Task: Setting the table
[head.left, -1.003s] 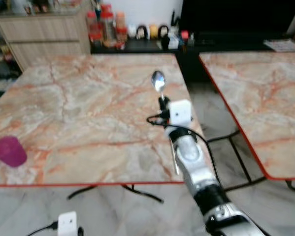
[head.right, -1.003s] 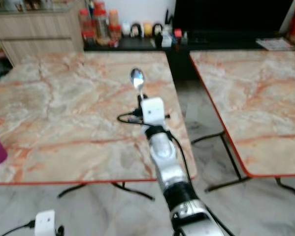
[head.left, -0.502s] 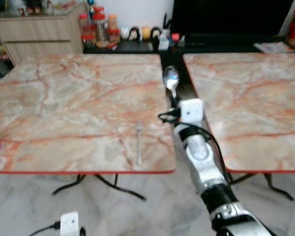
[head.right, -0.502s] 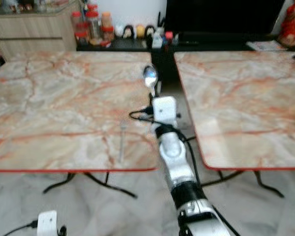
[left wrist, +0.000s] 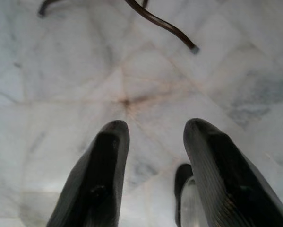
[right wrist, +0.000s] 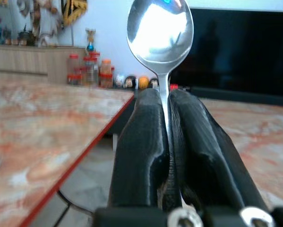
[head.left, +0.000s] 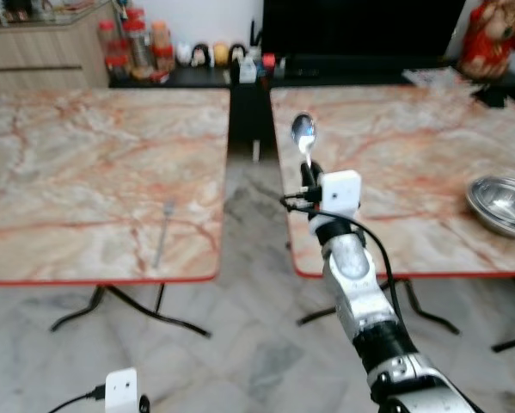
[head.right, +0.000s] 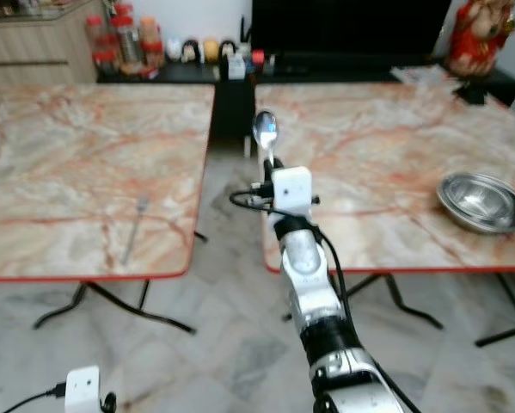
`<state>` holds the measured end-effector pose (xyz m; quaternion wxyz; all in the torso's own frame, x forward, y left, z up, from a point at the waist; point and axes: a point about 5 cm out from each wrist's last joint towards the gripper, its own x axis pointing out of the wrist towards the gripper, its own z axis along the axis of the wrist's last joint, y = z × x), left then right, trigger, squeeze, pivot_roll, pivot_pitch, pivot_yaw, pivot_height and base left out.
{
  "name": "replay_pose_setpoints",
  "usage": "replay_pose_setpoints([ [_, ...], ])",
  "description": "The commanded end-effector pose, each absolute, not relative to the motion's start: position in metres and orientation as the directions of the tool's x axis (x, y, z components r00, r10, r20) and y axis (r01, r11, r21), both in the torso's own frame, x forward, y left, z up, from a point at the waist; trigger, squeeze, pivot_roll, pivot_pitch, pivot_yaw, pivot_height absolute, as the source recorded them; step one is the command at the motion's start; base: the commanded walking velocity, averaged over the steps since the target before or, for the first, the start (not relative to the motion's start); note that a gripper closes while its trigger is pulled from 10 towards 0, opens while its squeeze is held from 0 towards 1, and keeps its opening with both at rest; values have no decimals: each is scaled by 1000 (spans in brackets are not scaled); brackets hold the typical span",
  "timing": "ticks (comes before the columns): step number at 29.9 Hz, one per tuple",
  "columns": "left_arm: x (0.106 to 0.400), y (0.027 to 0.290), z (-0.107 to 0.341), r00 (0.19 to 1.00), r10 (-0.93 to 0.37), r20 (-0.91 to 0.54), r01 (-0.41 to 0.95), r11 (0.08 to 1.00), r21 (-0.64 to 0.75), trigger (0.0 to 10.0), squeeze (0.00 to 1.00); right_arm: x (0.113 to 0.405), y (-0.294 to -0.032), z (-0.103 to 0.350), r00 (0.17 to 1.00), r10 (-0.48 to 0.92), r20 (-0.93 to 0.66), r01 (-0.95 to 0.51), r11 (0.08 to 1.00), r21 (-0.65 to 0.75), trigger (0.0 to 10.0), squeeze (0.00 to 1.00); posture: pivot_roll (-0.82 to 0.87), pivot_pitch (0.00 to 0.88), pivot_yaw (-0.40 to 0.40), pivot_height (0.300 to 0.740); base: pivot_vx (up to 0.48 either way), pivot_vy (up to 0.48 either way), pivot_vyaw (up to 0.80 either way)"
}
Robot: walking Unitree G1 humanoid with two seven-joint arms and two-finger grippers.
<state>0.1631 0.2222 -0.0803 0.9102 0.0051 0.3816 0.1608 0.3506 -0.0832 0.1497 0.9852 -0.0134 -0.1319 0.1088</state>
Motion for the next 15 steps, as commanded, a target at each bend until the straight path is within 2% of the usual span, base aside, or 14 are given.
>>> replay_pose_setpoints([
  [1, 163, 222, -81, 655, 297, -695, -289, 948, 133, 10000, 0, 352, -84, 158, 932, 222, 287, -213, 975, -63, 10000, 0, -24, 0, 5, 732, 0, -454, 0],
  [15, 162, 220, -81, 658, 294, -693, -289, 949, 128, 10000, 0, 354, -90, 157, 938, 206, 279, -194, 978, -72, 10000, 0, -25, 0, 5, 732, 0, -453, 0],
])
